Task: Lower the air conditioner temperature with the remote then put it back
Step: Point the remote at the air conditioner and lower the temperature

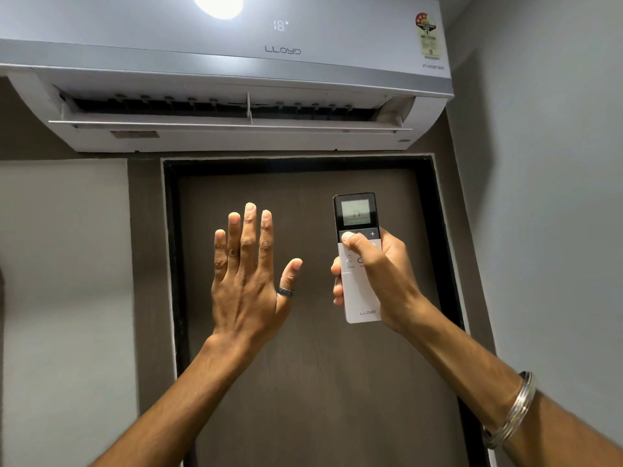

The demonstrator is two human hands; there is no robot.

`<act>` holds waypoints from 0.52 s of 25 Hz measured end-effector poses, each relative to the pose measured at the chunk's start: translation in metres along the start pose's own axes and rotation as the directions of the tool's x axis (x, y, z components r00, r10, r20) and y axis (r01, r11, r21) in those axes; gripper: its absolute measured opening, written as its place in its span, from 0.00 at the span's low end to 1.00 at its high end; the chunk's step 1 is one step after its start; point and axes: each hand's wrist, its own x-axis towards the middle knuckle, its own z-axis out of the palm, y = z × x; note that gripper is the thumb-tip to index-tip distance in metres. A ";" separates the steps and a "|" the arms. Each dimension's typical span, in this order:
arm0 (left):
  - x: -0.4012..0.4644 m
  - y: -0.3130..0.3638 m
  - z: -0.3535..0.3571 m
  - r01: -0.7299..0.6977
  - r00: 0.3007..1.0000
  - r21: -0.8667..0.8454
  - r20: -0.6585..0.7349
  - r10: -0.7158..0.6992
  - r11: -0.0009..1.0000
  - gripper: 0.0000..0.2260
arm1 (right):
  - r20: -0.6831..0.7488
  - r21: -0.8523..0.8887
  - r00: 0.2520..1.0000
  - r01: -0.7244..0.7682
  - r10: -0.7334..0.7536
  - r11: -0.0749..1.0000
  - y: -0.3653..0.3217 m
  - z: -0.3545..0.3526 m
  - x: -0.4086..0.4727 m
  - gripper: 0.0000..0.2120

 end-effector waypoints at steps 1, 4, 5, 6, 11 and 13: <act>0.000 0.001 0.000 0.000 1.000 -0.003 -0.007 0.000 1.000 0.36 | 0.013 0.005 1.000 -0.008 0.008 1.000 -0.001 0.000 0.000 0.08; 0.002 0.001 0.001 -0.003 1.000 -0.003 -0.022 0.003 1.000 0.36 | 0.041 0.002 0.998 -0.039 0.039 0.999 -0.002 0.001 0.001 0.12; 0.003 0.001 0.001 -0.004 1.000 0.000 -0.024 0.004 1.000 0.36 | 0.042 0.005 0.998 -0.046 0.046 0.999 -0.002 0.001 0.002 0.12; 0.003 0.001 0.002 -0.002 1.000 -0.001 -0.027 0.002 1.000 0.36 | 0.039 0.011 0.998 -0.052 0.051 0.999 -0.002 0.001 0.002 0.11; 0.000 0.000 0.001 0.009 1.000 -0.012 -0.020 -0.010 1.000 0.35 | 0.029 0.006 0.998 -0.056 0.056 0.998 0.002 -0.002 0.003 0.06; -0.003 -0.001 0.001 0.014 1.000 -0.014 -0.010 -0.014 1.000 0.35 | 0.033 -0.007 0.998 -0.048 0.049 0.999 0.002 -0.001 0.003 0.09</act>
